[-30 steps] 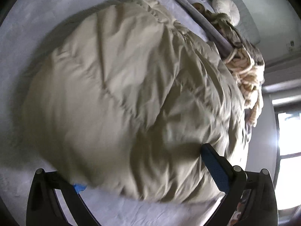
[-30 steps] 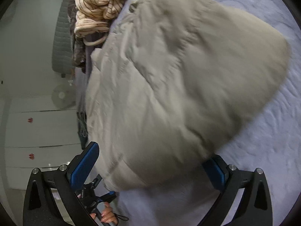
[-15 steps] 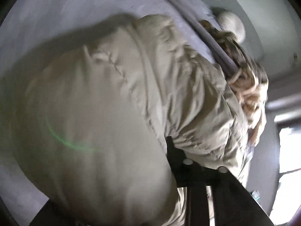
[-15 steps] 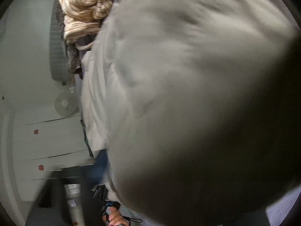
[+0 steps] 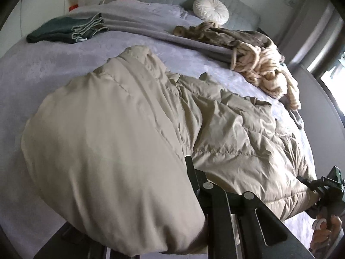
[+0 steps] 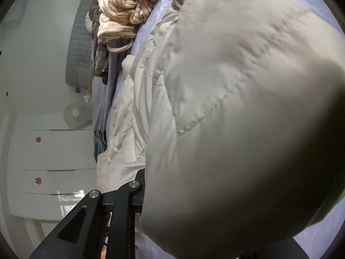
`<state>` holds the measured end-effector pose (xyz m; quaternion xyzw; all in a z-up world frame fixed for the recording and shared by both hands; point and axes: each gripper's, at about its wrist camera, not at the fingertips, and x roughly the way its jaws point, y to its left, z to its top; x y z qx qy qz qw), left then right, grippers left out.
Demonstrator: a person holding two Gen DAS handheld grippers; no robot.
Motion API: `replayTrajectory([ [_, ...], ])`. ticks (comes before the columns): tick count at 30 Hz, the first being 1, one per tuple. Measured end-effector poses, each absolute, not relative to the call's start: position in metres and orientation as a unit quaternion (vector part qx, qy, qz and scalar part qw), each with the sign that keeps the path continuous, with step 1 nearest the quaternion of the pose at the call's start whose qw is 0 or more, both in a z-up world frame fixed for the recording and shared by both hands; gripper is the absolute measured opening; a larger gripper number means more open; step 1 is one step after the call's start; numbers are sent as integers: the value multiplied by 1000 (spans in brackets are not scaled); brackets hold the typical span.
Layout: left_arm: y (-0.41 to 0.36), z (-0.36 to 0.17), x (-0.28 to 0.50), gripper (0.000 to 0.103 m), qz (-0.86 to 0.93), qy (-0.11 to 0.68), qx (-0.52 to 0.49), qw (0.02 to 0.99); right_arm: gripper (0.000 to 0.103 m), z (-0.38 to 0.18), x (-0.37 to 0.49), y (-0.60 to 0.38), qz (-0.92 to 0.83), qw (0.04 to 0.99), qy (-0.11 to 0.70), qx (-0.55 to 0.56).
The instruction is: Fold large clothes
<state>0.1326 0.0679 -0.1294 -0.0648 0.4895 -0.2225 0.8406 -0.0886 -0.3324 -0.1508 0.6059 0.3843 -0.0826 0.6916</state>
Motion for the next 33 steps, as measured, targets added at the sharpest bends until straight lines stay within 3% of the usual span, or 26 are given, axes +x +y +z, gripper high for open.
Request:
replayTrajectory([
  [18,153,-164,-51,22,-177,580,-52,794,24,-161,-246,-268,-63,638,433,634],
  [19,154,-168,-54,23,-170,585,-54,791,26,-164,-251,-267,-64,632,432,640],
  [23,169,-168,-59,46,-135,594,-61,791,38,-163,-251,-269,-69,624,450,636],
  [33,216,-115,-85,46,-62,567,-27,821,39,-98,-261,-261,33,672,539,507],
])
